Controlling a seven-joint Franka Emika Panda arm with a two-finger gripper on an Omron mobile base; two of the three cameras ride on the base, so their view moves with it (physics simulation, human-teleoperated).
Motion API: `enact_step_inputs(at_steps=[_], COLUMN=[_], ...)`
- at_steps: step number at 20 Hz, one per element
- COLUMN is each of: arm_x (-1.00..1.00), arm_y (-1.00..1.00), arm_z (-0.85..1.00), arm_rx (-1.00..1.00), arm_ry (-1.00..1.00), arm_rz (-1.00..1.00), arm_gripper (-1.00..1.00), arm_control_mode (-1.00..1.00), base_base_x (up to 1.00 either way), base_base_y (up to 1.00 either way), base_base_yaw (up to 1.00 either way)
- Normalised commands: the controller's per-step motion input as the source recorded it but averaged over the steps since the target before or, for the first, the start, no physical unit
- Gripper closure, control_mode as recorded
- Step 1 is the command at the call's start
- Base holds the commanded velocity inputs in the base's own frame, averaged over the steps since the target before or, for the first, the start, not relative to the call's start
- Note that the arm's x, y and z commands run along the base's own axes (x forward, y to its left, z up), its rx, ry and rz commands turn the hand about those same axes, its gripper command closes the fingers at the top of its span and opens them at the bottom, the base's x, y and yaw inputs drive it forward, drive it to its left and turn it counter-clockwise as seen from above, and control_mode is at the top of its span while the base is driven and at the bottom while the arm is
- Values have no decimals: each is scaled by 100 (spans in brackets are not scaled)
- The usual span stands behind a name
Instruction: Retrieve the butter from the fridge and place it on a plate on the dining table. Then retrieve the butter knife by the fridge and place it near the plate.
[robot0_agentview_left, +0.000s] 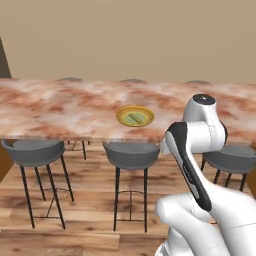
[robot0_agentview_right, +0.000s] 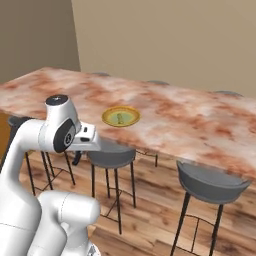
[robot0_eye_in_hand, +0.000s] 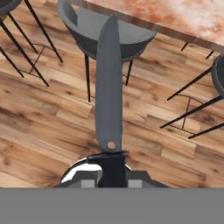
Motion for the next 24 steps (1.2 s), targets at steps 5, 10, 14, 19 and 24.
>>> enact_step_inputs(at_steps=[5,10,14,19,24], arm_x=[0,0,0,0,0], arm_y=[0,0,0,0,0], arm_z=[0,0,0,0,0], arm_rx=[0,0,0,0,0], arm_ry=[0,0,0,0,0], arm_rz=[0,0,0,0,0], arm_gripper=[100,100,100,100,100], arm_control_mode=[100,100,100,100,100], base_base_x=[-2,-1,6,17,28], base_base_y=[-28,0,0,0,0], base_base_yaw=[0,-7,-29,-37,-40])
